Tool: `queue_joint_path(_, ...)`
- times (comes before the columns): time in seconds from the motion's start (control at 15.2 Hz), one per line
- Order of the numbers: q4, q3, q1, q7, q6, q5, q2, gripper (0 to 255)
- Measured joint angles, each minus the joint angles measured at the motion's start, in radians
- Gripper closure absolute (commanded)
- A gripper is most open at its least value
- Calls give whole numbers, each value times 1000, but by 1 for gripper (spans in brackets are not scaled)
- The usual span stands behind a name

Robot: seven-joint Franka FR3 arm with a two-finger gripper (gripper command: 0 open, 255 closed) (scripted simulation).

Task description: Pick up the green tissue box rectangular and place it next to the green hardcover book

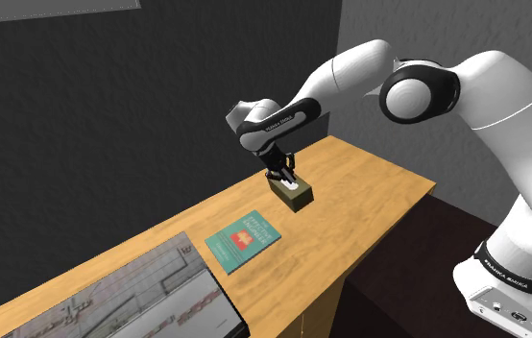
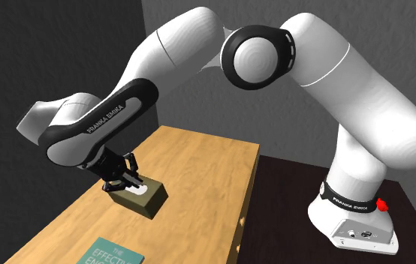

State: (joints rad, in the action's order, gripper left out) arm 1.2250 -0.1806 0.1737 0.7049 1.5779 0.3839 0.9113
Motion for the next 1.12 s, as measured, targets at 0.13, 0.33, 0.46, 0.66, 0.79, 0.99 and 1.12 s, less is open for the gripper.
queue_joint_path(0.13,0,0,0,0,0,0,1,0)
queue_joint_path(0.33,0,0,0,0,0,0,1,0)
queue_joint_path(0.46,0,0,0,0,0,0,1,0)
queue_joint_path(0.66,-64,0,10,-11,-47,-3,14,0)
queue_joint_path(0.79,-169,2,29,-26,-117,-6,45,0)
queue_joint_path(0.99,-214,2,39,-30,-149,-7,59,0)
queue_joint_path(1.12,-219,2,41,-30,-153,-8,61,0)
